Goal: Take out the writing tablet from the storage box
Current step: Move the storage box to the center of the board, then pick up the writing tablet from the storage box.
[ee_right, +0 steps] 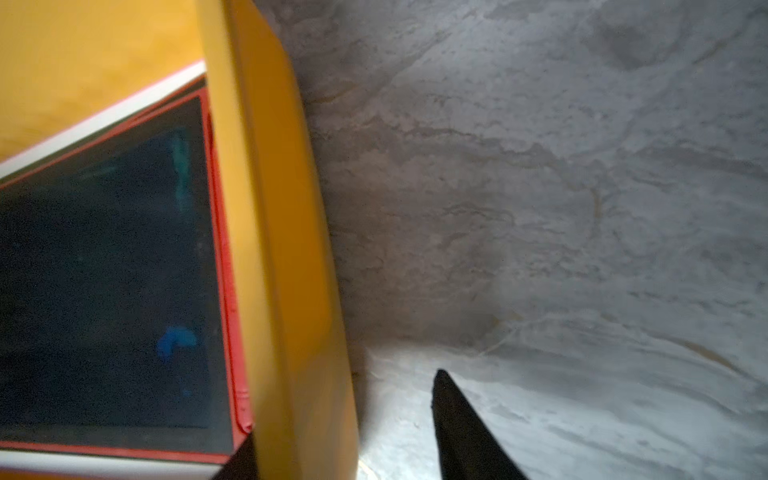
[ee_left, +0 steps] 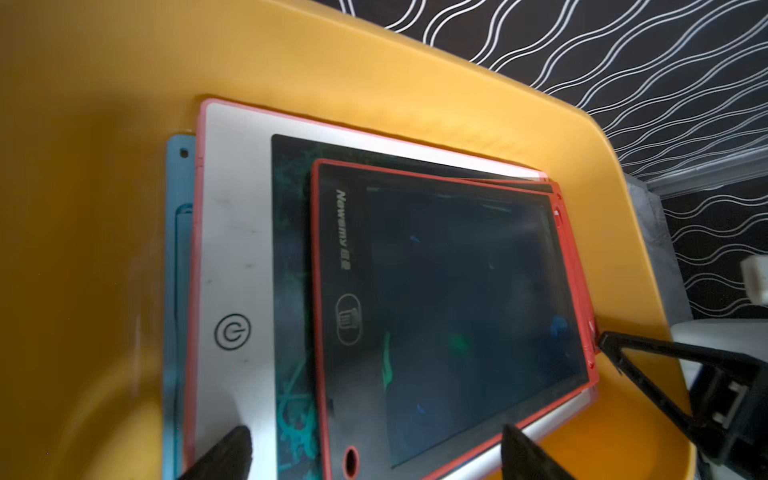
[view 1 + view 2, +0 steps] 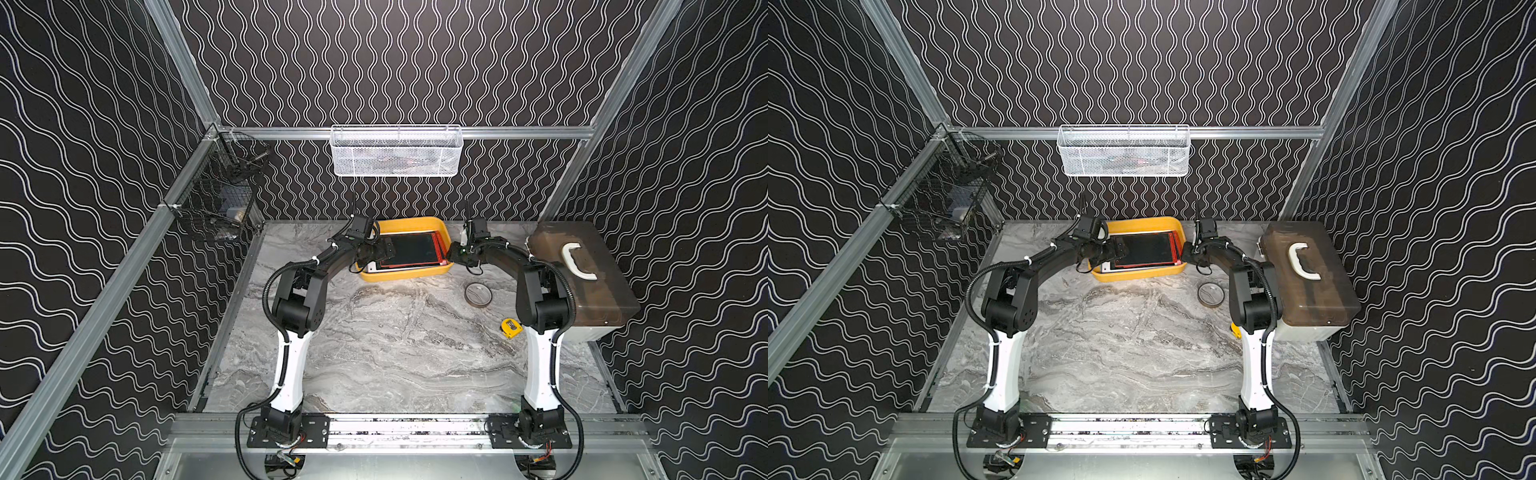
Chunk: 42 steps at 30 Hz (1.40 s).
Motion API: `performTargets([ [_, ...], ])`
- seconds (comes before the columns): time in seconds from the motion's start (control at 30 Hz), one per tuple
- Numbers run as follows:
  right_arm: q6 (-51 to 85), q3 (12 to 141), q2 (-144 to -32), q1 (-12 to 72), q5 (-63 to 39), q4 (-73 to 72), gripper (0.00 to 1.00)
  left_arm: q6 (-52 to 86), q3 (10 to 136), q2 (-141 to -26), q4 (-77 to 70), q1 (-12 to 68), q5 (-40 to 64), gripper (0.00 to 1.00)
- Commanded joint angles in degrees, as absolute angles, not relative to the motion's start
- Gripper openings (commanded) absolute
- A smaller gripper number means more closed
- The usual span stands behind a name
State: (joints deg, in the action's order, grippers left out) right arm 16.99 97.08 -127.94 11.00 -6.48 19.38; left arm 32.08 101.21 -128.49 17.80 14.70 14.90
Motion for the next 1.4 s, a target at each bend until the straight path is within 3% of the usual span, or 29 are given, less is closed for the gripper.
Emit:
performTargets([
  [0.0,16.93,97.87,-127.36,11.62,-3.87,22.94,0.35,32.98,101.34,-129.18,17.58,14.39,14.50,0.97],
  [0.07,17.82,98.60,-126.39,12.39,-3.12,26.23,0.28,32.66,101.39,-129.03,17.83,14.32,14.24,0.97],
  [0.27,19.37,94.50,-122.22,14.04,-7.20,31.13,0.18,32.86,101.01,-129.43,18.37,14.07,14.37,0.97],
  [0.73,16.61,94.03,-122.35,19.92,-11.95,36.55,0.17,34.21,98.89,-129.84,17.21,14.06,19.82,0.95],
  [1.37,16.88,94.67,-124.70,20.04,-11.52,37.88,0.16,42.23,98.97,-121.21,12.78,14.64,31.02,0.90],
])
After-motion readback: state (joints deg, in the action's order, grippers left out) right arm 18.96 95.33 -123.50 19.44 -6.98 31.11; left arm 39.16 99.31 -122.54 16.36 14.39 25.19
